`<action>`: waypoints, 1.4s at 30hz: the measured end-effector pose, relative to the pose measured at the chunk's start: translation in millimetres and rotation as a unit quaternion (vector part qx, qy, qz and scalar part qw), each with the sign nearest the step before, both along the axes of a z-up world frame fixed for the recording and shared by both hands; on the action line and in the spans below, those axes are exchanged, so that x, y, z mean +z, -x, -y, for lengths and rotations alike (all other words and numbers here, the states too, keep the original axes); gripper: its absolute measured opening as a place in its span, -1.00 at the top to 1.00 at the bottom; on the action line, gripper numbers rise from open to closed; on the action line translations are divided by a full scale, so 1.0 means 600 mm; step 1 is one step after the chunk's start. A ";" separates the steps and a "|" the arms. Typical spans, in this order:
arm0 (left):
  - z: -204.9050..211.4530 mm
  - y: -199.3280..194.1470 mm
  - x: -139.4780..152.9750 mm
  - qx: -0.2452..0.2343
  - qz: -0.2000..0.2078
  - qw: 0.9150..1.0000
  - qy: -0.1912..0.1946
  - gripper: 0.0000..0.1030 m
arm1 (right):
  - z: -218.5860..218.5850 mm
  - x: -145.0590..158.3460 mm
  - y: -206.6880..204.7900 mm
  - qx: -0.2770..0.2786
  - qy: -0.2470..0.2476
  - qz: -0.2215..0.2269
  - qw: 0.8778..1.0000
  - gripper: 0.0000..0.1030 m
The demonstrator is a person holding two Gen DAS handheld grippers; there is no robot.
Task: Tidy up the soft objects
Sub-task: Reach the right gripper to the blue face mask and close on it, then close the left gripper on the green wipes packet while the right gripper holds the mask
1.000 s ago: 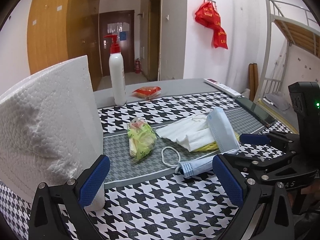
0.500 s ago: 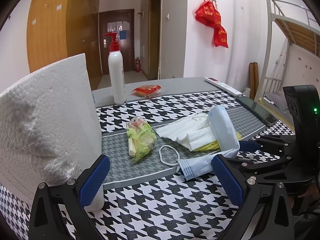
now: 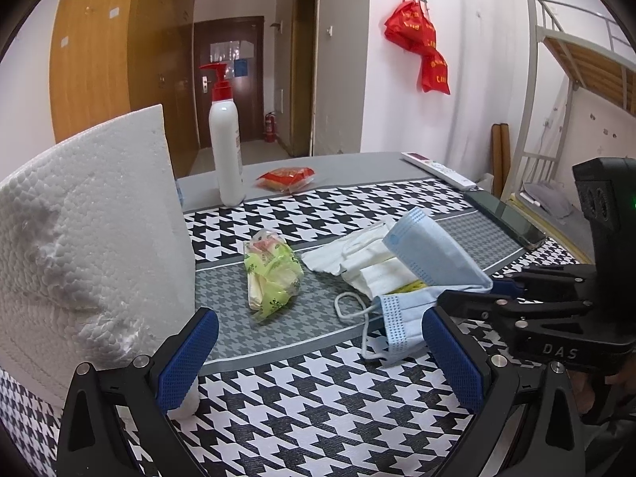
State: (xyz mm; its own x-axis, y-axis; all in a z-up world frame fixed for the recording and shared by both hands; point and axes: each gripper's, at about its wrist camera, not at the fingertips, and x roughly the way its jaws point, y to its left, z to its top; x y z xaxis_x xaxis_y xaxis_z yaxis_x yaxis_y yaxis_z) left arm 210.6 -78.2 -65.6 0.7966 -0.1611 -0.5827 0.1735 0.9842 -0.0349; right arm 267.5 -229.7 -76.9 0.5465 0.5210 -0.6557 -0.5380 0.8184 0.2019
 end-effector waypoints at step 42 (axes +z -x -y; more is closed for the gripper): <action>0.001 -0.100 -0.022 0.081 -0.042 0.995 -0.028 -0.66 | 0.091 0.018 0.008 -0.060 -0.045 0.021 0.997 0.47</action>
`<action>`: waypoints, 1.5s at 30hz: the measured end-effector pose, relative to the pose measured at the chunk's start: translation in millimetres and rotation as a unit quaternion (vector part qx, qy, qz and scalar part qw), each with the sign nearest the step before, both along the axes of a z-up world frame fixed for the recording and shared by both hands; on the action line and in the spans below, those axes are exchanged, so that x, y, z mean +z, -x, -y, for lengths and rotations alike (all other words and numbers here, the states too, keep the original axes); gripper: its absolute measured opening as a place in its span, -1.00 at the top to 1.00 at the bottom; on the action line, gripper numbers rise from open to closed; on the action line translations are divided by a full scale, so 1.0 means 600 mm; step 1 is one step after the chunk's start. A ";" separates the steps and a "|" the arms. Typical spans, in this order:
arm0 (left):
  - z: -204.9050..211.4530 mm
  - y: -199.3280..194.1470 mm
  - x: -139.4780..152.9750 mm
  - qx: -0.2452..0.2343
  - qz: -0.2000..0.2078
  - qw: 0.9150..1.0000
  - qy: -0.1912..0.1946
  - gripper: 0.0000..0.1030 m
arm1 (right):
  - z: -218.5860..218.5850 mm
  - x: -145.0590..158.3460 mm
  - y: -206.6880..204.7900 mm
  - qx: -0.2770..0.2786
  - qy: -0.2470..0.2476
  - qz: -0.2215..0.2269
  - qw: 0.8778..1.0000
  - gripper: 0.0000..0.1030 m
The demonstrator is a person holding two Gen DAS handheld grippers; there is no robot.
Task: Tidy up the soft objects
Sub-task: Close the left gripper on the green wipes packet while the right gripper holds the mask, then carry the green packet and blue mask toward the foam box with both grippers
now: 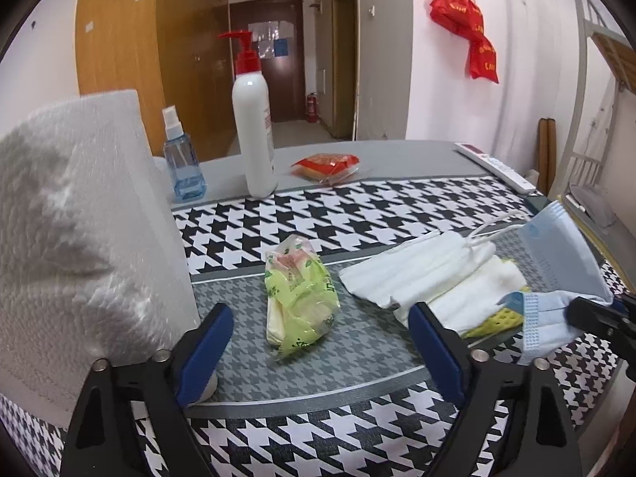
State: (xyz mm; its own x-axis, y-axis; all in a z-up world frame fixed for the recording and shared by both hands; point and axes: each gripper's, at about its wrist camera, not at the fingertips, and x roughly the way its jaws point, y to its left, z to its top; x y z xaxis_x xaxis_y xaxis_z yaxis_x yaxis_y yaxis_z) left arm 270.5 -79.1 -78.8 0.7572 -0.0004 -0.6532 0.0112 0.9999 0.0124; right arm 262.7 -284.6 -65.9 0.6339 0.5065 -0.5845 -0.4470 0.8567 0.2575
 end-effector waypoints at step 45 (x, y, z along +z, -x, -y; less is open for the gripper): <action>-0.017 0.025 0.033 -0.014 0.006 0.999 0.036 0.61 | -0.003 0.008 0.014 -0.004 0.000 0.002 1.000 0.61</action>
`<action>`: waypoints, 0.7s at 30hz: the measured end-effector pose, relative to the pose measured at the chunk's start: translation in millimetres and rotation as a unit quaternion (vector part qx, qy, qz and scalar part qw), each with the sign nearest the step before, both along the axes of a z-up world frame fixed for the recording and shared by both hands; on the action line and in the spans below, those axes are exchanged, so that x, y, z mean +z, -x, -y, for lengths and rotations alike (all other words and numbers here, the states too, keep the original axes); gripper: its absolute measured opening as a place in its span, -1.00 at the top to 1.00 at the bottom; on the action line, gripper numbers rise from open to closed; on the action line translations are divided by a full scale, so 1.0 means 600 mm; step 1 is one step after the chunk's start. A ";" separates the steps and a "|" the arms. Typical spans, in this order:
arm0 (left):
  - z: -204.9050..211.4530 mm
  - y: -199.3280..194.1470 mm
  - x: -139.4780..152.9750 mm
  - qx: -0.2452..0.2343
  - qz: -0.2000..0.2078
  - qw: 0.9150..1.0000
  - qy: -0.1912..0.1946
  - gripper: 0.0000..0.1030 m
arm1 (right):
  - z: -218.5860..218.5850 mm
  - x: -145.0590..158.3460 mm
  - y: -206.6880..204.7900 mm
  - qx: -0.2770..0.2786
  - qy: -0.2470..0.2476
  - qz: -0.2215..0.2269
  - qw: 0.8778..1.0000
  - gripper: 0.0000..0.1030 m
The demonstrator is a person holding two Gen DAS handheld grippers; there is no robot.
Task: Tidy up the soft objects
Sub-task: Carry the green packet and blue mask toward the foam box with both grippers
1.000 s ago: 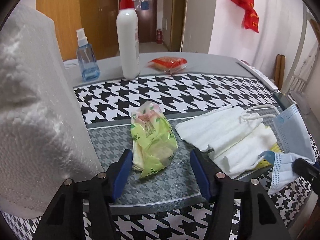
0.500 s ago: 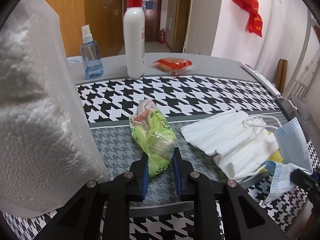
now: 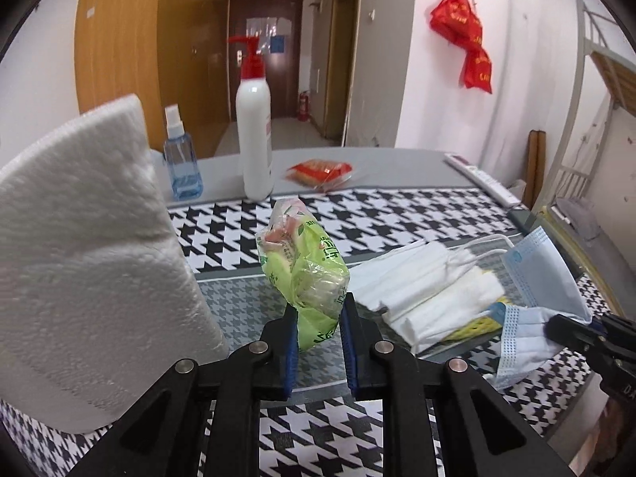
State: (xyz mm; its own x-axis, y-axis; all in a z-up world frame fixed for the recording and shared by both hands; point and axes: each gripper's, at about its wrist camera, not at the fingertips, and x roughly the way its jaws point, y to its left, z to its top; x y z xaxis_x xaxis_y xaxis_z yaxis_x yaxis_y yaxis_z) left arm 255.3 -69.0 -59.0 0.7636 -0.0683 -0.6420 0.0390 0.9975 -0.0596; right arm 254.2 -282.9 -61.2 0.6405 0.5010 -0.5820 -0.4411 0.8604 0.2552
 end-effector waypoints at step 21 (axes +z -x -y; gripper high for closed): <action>-0.014 0.087 0.053 -0.024 0.059 0.998 -0.003 0.61 | -0.018 0.054 0.045 -0.001 0.000 0.047 0.999 0.61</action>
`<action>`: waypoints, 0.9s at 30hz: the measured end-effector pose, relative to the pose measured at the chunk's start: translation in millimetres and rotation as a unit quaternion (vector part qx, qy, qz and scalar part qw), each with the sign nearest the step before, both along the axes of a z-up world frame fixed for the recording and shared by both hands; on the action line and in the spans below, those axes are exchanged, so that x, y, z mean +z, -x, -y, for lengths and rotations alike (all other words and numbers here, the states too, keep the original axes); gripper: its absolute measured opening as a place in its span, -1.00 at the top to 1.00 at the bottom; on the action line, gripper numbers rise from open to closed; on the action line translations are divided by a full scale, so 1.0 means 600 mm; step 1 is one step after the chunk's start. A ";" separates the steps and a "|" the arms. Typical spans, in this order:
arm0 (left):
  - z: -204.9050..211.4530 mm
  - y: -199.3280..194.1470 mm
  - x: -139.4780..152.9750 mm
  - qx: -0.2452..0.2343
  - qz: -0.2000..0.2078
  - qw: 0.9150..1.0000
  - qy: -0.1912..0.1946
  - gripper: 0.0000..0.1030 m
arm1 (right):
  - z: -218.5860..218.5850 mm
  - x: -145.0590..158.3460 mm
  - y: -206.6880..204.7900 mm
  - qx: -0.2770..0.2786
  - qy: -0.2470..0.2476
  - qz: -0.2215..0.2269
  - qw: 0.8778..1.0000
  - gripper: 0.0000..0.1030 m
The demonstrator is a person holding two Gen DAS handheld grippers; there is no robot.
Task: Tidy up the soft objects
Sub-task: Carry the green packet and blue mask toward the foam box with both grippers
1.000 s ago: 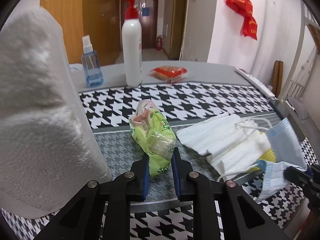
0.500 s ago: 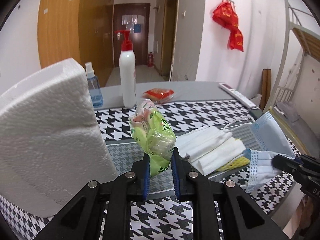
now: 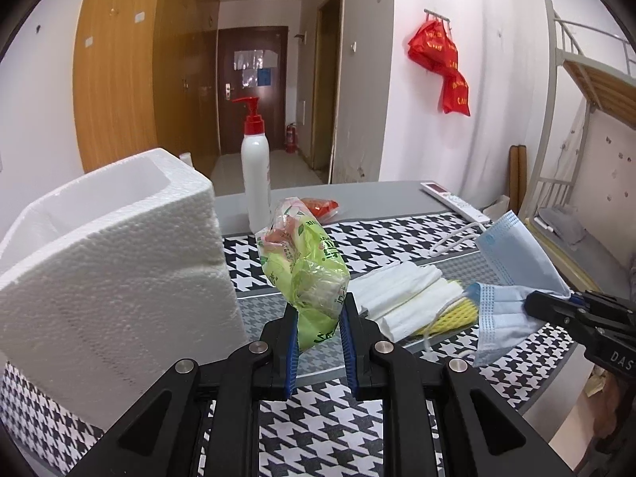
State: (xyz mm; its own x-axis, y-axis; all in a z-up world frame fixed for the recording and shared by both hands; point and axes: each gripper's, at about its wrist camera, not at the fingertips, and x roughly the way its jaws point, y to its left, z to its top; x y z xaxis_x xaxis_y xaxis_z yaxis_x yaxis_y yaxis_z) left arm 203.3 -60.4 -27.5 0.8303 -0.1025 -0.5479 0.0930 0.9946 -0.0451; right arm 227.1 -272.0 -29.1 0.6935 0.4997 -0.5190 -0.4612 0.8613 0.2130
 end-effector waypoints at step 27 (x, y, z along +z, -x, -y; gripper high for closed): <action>-0.057 0.071 0.041 -0.028 0.048 0.998 0.005 0.61 | -0.066 0.042 0.030 -0.004 -0.006 0.045 0.999 0.61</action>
State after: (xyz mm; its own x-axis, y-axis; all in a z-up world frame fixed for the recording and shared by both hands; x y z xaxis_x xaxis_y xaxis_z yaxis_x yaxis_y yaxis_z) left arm 160.7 -26.5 -3.1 0.8719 -0.1545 -0.4646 0.1524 0.9874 -0.0422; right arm 209.0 -232.6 -4.1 0.7409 0.5006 -0.4479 -0.4730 0.8622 0.1812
